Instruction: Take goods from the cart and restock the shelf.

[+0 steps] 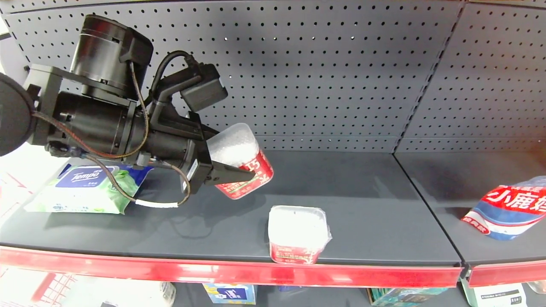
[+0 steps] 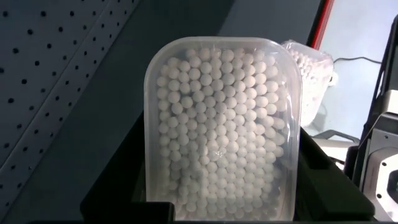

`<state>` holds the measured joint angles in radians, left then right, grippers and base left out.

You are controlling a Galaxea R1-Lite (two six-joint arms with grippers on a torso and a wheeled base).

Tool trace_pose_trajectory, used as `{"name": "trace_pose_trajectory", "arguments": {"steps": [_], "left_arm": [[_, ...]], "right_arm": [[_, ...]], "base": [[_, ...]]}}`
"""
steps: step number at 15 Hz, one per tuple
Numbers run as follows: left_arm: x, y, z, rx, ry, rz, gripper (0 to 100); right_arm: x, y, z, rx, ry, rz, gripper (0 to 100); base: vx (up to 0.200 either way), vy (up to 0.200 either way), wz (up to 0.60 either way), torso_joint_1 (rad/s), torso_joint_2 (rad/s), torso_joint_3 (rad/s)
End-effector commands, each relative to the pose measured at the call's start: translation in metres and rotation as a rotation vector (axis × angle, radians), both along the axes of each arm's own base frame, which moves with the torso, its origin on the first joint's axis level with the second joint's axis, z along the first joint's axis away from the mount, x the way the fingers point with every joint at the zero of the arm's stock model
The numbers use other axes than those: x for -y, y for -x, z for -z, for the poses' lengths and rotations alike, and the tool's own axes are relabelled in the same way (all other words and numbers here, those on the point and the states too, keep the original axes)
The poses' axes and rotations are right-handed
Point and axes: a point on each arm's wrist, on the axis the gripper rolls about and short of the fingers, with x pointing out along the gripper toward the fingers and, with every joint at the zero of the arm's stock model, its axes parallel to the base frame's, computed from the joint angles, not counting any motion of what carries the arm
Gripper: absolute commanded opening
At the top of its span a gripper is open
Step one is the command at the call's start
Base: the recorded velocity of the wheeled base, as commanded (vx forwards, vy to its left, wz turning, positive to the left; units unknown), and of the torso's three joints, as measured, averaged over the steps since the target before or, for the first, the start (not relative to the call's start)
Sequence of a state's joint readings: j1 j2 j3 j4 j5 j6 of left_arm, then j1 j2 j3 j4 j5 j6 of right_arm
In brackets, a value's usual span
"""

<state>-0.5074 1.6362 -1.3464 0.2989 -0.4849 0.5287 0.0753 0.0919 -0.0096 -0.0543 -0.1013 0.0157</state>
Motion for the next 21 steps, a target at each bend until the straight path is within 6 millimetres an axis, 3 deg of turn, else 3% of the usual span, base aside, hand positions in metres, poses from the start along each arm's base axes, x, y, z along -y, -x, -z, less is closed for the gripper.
{"name": "trace_pose_trajectory", "arguments": {"steps": [1,5,8,16,21], "left_arm": [[0.003,-0.004,0.003,-0.009,-0.006,0.002,0],[0.006,-0.003,0.004,-0.014,-0.007,0.012,0],[0.007,-0.003,0.005,-0.017,-0.008,0.018,0],[0.008,-0.004,0.008,-0.023,-0.013,0.016,0],[0.012,-0.017,0.013,0.013,-0.045,0.040,0]], "right_arm": [[0.000,0.000,0.002,-0.011,0.036,-0.007,100],[0.000,-0.001,0.002,-0.033,0.034,0.046,100],[-0.002,0.000,0.007,-0.053,0.031,-0.086,100],[-0.002,0.000,0.008,-0.067,0.018,-0.094,100],[-0.002,0.000,0.008,-0.068,0.018,-0.094,100]], "base": [[0.000,0.000,0.00,0.000,0.00,0.000],[0.000,0.000,0.00,0.000,0.00,0.000],[0.000,0.000,0.00,0.000,0.00,0.000],[0.000,0.000,0.00,0.000,0.00,0.000],[0.000,0.000,0.00,0.000,0.00,0.000]]}}
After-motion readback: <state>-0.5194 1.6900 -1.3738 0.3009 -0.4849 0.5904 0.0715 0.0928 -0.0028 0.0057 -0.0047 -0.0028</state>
